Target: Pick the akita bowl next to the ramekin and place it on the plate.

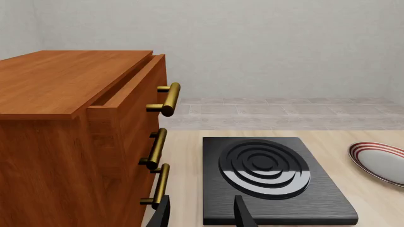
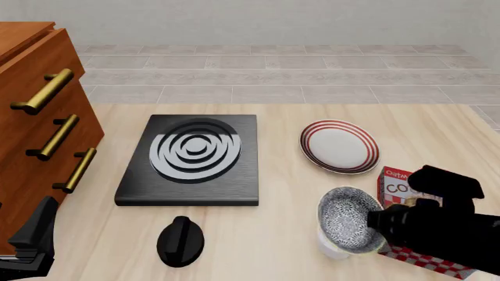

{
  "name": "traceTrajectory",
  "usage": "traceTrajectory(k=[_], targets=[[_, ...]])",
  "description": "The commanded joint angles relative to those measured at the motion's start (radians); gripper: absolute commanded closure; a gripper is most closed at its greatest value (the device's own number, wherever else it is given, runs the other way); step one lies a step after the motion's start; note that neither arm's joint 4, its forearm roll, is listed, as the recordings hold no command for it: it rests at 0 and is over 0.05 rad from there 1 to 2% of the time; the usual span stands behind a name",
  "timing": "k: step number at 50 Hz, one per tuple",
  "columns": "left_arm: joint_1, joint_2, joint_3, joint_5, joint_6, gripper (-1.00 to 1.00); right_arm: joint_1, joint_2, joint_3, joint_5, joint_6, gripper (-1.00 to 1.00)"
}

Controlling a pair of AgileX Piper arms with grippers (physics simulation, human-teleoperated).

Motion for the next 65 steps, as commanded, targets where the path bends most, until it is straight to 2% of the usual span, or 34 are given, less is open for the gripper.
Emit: traceTrajectory(k=[1, 14, 25, 29, 40, 65], targets=[[0.0, 0.0, 0.0, 0.0, 0.0, -1.0, -0.039, 0.033, -0.043, -0.01, -0.003, 1.0], [0.0, 0.0, 0.0, 0.0, 0.0, -1.0, -0.1, 0.087, -0.102, -0.028, -0.032, 1.0], [0.0, 0.0, 0.0, 0.0, 0.0, -1.0, -0.142, 0.151, -0.116, -0.072, -0.028, 1.0], [0.0, 0.0, 0.0, 0.0, 0.0, -1.0, -0.2, 0.172, -0.136, -0.084, -0.067, 1.0], [0.0, 0.0, 0.0, 0.0, 0.0, -1.0, -0.248, 0.232, -0.19, -0.105, -0.081, 1.0], [0.0, 0.0, 0.0, 0.0, 0.0, -1.0, -0.297, 0.359, -0.258, -0.183, -0.107, 1.0]])
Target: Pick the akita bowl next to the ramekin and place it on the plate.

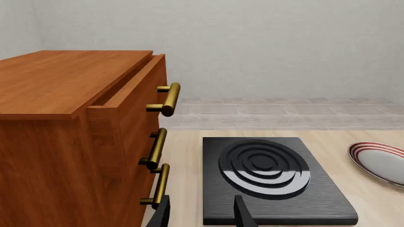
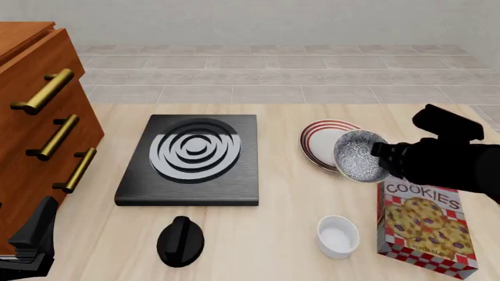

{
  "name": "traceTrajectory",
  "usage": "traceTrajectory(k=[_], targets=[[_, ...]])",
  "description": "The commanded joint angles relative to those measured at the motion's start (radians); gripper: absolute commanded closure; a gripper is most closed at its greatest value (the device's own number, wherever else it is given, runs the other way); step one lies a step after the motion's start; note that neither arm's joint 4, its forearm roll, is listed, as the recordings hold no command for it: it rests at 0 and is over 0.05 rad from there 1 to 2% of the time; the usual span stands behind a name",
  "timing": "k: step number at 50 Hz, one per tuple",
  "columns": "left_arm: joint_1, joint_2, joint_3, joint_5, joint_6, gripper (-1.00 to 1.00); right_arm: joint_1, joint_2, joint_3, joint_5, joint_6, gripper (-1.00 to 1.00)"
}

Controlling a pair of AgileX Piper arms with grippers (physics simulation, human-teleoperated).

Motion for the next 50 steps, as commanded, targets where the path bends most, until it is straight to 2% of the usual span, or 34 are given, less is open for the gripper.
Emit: traceTrajectory(k=[1, 50], targets=[[0.0, 0.0, 0.0, 0.0, 0.0, -1.0, -0.026, 0.059, -0.034, -0.041, -0.013, 1.0], [0.0, 0.0, 0.0, 0.0, 0.0, -1.0, -0.064, 0.296, -0.156, -0.159, -0.039, 1.0]])
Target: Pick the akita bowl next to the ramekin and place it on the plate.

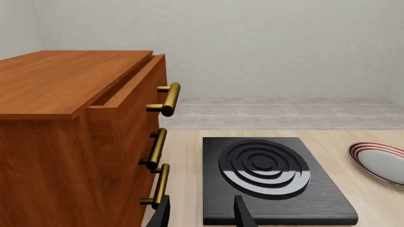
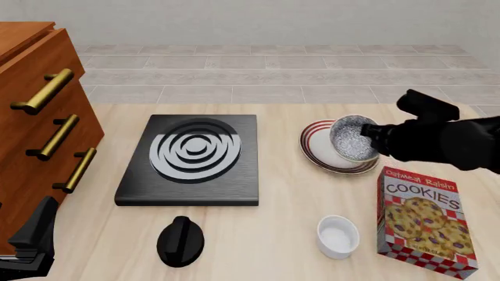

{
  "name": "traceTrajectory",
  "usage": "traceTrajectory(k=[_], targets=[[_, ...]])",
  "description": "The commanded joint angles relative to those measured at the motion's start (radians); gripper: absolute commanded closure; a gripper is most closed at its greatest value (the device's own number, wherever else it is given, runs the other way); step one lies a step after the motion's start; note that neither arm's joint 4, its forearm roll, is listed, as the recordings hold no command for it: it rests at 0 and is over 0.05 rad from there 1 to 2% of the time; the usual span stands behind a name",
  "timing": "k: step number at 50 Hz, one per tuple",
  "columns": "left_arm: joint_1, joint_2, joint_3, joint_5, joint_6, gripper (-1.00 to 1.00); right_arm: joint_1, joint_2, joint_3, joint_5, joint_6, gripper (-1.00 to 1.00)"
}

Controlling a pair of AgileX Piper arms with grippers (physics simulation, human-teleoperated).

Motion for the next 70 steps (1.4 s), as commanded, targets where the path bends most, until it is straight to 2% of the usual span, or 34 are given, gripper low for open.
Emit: traceTrajectory(k=[1, 45, 70], targets=[[0.0, 0.0, 0.0, 0.0, 0.0, -1.0, -0.009, 0.058, -0.03, -0.031, -0.004, 1.0], [0.0, 0.0, 0.0, 0.0, 0.0, -1.0, -0.01, 0.203, -0.065, -0.111, -0.02, 1.0], [0.0, 0.0, 0.0, 0.0, 0.0, -1.0, -0.054, 0.307, -0.124, -0.14, -0.052, 1.0]])
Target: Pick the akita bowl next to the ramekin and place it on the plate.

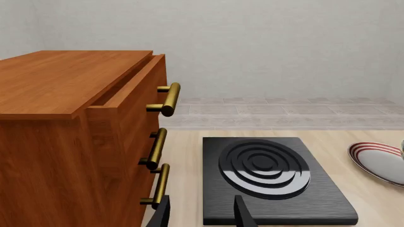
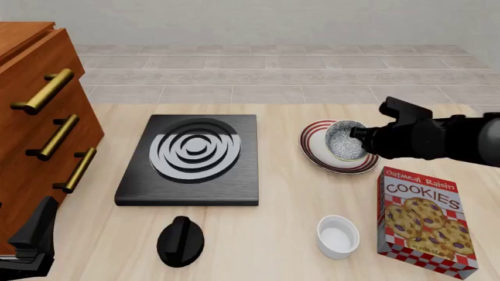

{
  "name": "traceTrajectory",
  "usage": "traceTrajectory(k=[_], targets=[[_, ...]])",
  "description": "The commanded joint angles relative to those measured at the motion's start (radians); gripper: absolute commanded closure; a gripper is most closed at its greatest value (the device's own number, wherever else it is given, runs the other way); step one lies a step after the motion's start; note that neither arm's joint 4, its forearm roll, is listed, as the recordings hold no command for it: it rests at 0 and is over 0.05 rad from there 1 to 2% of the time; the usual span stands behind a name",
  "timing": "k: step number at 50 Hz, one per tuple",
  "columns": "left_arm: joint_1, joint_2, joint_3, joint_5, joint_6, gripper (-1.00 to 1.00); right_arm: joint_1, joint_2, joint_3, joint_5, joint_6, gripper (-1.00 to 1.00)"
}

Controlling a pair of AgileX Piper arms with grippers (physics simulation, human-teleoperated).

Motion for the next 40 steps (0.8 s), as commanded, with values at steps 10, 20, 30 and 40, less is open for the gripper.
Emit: traceTrajectory(k=[10, 20, 30, 40], targets=[[0.0, 0.0, 0.0, 0.0, 0.0, -1.0, -0.02, 0.073, -0.052, -0.02, -0.009, 1.0], [0.0, 0.0, 0.0, 0.0, 0.0, -1.0, -0.024, 0.096, -0.059, -0.036, -0.016, 1.0], [0.0, 0.0, 0.0, 0.0, 0.0, -1.0, -0.031, 0.127, -0.077, -0.045, -0.022, 1.0], [0.0, 0.0, 0.0, 0.0, 0.0, -1.0, -0.031, 0.154, -0.094, -0.058, -0.024, 1.0]])
